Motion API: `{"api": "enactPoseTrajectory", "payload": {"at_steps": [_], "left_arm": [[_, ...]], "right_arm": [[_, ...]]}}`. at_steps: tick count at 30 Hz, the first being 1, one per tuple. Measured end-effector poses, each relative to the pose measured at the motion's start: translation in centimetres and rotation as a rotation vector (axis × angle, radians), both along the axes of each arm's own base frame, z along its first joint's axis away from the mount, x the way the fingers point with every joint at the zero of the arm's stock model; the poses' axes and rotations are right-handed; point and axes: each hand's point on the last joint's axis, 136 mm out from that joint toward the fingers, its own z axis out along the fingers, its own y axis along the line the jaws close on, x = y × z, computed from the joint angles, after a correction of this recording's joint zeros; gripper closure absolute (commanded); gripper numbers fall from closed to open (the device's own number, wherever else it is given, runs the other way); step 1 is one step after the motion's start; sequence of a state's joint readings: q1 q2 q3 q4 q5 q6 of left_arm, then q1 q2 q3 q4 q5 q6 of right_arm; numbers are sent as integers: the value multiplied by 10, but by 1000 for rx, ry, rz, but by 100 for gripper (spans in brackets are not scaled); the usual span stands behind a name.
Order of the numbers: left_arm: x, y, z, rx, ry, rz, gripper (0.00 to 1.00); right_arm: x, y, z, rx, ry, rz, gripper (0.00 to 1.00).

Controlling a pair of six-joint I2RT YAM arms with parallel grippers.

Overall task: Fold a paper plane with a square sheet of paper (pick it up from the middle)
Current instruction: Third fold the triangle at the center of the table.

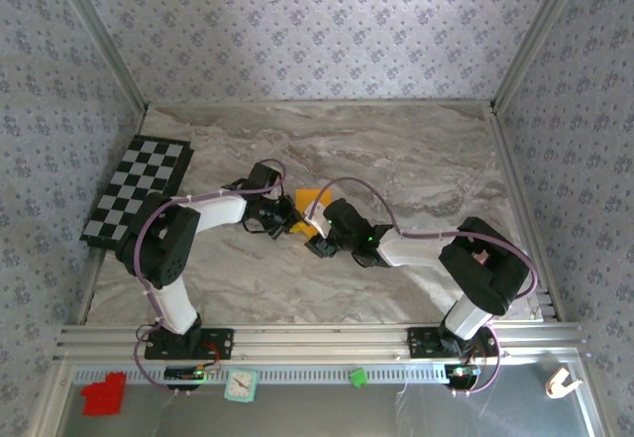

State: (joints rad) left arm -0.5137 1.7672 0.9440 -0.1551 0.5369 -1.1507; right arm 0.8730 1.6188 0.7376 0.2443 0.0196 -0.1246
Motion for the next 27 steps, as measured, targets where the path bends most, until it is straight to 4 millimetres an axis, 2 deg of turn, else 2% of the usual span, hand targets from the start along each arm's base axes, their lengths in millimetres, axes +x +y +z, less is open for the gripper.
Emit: {"api": "enactPoseTrajectory", "payload": {"at_steps": [13, 19, 21, 25, 27], "left_arm": [[0, 0, 0, -2, 1, 2, 100], [0, 0, 0, -2, 1, 2, 99], [0, 0, 0, -2, 1, 2, 96], [0, 1, 0, 2, 1, 2, 87], [1, 8, 1, 17, -1, 4, 80]], "right_arm": [[-4, 7, 7, 31, -3, 34, 56], [-5, 9, 1, 19, 6, 51, 76], [-5, 10, 1, 18, 4, 53, 82], [-6, 10, 1, 19, 6, 63, 86], [-8, 12, 2, 26, 12, 73, 87]]}}
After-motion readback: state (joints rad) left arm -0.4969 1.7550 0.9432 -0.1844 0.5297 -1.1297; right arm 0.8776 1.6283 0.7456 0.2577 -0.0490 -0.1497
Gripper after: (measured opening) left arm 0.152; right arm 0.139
